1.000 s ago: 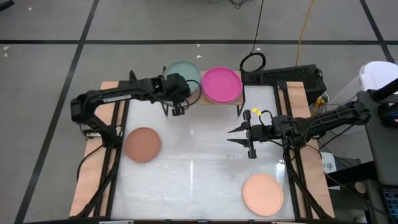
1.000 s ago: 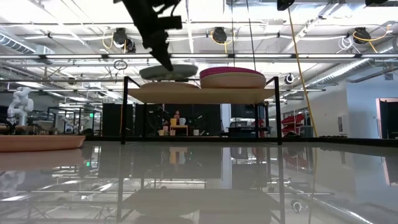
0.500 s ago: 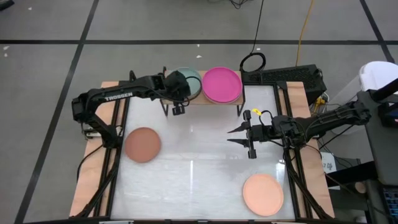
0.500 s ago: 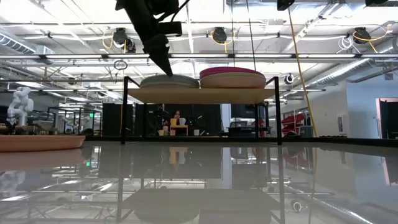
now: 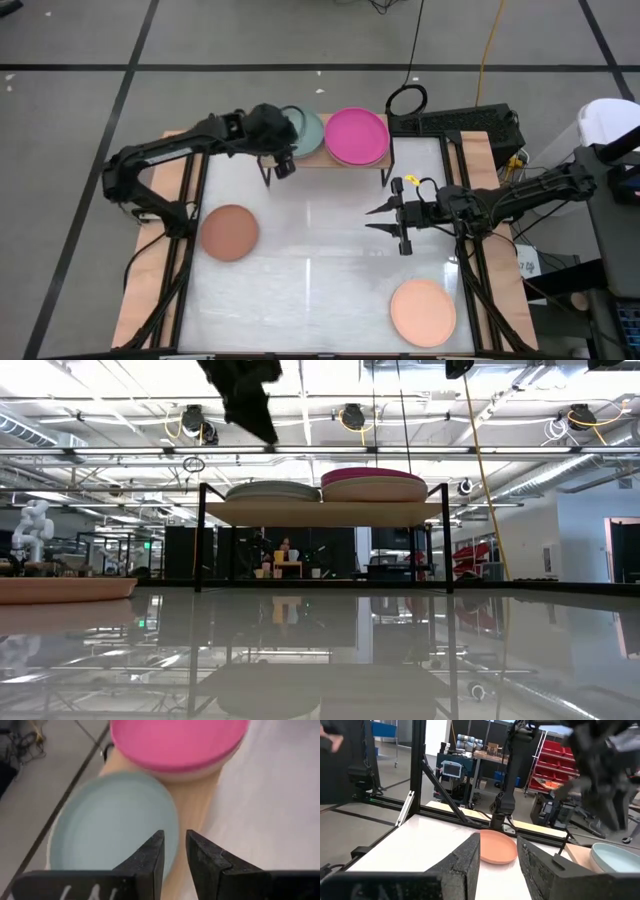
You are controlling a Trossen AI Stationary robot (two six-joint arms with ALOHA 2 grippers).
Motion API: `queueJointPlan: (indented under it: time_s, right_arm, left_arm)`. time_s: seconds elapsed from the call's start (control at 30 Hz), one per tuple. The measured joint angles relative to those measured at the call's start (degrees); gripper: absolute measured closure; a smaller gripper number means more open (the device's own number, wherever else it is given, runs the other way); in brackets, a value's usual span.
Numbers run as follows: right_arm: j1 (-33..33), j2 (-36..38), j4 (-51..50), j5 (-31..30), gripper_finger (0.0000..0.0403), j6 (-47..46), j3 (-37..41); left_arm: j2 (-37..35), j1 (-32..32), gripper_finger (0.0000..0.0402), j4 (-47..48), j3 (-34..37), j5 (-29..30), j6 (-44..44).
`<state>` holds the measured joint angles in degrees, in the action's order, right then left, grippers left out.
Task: Place and stack plates onto a shelf
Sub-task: Stack the light orange plate on top of the light green plate on the shelf
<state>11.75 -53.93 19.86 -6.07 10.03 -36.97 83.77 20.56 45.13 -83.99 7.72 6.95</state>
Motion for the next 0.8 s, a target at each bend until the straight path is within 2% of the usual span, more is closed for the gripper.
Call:
queueJointPlan:
  time_s: [0.17, 0.27, 0.37, 0.6, 0.67, 0.8]
  right_arm:
    - [0.0, 0.0, -0.8, 0.0, 0.0289, -1.5, 0.0]
    - [0.0, 0.0, -1.4, 0.1, 0.0289, -2.3, 0.0]
    - [0.0, 0.0, -1.9, 0.1, 0.0289, -3.4, 0.0]
    - [0.0, 0.0, -1.7, 0.1, 0.0289, -4.8, -0.1]
    - [0.0, 0.0, -5.3, 0.1, 0.0289, -5.2, -1.7]
    - [0.0, -1.6, -21.7, 0.2, 0.0289, -8.8, -9.3]
  left_arm:
    - [-7.6, -3.3, 0.0314, -5.2, 0.3, -0.2, -2.2]
    - [-13.2, -6.7, 0.0314, -12.9, 4.1, 0.1, -2.6]
    - [-19.1, -10.8, 0.0314, -23.6, 12.2, 0.3, -2.7]
    - [-30.5, -20.4, 0.0314, -48.0, 36.2, 1.6, -8.1]
    - [-32.5, -23.0, 0.0314, -54.6, 42.0, 3.1, -9.1]
    - [-33.9, -27.3, 0.0314, -67.3, 50.9, 5.2, -9.2]
